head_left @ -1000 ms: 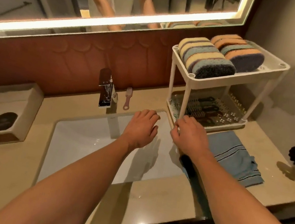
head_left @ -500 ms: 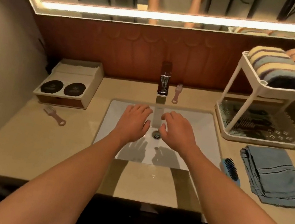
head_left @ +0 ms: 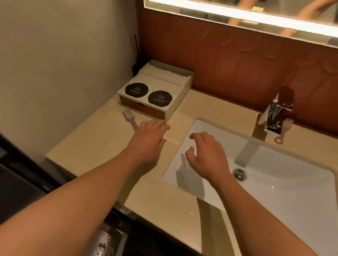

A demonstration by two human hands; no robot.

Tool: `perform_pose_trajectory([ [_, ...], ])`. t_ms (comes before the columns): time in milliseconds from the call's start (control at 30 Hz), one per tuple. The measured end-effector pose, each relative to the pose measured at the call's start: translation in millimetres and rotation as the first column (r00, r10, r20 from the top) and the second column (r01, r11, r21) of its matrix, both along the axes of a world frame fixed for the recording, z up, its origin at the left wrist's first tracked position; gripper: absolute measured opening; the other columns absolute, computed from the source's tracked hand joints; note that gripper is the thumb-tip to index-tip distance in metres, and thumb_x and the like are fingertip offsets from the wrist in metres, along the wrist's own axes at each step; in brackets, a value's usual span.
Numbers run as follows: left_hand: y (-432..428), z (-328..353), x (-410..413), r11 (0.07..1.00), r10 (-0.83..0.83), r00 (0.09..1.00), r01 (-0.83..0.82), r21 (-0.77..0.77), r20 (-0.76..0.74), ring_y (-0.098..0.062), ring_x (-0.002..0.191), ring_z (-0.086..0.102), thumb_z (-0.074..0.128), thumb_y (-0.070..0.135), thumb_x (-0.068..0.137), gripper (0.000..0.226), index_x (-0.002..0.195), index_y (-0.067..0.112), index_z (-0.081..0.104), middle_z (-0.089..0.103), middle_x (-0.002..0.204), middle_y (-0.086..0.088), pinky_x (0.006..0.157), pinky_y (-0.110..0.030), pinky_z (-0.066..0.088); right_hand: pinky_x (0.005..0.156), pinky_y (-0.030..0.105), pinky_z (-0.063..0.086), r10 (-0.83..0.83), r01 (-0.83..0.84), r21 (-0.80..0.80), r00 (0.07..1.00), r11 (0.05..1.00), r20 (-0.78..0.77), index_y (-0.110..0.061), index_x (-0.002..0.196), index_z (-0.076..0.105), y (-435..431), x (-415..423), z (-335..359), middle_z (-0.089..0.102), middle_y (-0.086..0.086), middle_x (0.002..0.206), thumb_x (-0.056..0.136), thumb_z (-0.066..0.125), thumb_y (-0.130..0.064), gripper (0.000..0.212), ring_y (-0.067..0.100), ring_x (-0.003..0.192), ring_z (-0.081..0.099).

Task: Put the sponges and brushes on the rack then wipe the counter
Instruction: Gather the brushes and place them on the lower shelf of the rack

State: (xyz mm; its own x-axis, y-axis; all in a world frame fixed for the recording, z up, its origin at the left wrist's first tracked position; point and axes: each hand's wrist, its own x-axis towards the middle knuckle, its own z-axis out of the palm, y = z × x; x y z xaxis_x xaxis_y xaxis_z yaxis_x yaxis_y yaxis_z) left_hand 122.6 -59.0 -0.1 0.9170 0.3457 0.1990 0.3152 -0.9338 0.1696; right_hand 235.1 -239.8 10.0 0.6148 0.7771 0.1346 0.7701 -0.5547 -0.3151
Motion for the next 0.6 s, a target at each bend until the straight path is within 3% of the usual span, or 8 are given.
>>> perform_pose_trajectory([
  [200, 73.5, -20.1, -5.5, 0.995, 0.098, 0.993, -0.1, -0.022, -0.072, -0.023, 0.136, 0.045, 0.065, 0.02, 0.096, 0.046, 0.139, 0.026, 0.05, 0.047, 0.15, 0.002, 0.112, -0.042, 0.039, 0.095, 0.037, 0.049, 0.072, -0.073, -0.009, 0.996, 0.997, -0.05, -0.021, 0.138, 0.054, 54.5, -3.3, -18.2, 0.056, 0.002, 0.135, 0.098, 0.049, -0.039, 0.044, 0.022, 0.112, 0.055],
  [367, 117.0, -34.0, -4.4, 0.987, 0.155, 0.969, -0.16, -0.013, -0.19, -0.025, 0.148, 0.027, 0.068, -0.001, 0.084, 0.069, 0.143, 0.027, 0.048, 0.031, 0.162, 0.0, 0.113, -0.046, 0.03, 0.097, 0.039, 0.047, 0.125, -0.127, -0.018, 0.988, 0.992, -0.091, -0.018, 0.139, 0.053, 89.5, -6.3, -36.3, 0.055, 0.005, 0.135, 0.096, 0.047, -0.035, 0.047, 0.025, 0.114, 0.054],
  [500, 139.8, -47.2, 0.3, 0.985, 0.159, 0.963, -0.171, -0.037, -0.216, -0.027, 0.148, 0.026, 0.063, -0.005, 0.083, 0.066, 0.14, 0.026, 0.049, 0.031, 0.161, -0.002, 0.112, -0.045, 0.029, 0.1, 0.037, 0.046, 0.144, -0.148, -0.031, 0.983, 0.988, -0.112, -0.02, 0.139, 0.052, 109.1, -6.5, -45.0, 0.053, 0.003, 0.138, 0.097, 0.047, -0.037, 0.046, 0.023, 0.116, 0.052],
  [600, 145.6, -55.0, 3.6, 0.987, 0.145, 0.98, -0.152, -0.049, -0.135, -0.03, 0.131, 0.038, 0.061, -0.006, 0.085, 0.053, 0.131, 0.02, 0.055, 0.045, 0.149, -0.005, 0.107, -0.041, 0.039, 0.1, 0.035, 0.045, 0.135, -0.141, -0.04, 0.983, 0.989, -0.122, -0.02, 0.139, 0.052, 112.9, -3.2, -49.3, 0.053, 0.003, 0.138, 0.098, 0.046, -0.037, 0.045, 0.022, 0.116, 0.051],
])
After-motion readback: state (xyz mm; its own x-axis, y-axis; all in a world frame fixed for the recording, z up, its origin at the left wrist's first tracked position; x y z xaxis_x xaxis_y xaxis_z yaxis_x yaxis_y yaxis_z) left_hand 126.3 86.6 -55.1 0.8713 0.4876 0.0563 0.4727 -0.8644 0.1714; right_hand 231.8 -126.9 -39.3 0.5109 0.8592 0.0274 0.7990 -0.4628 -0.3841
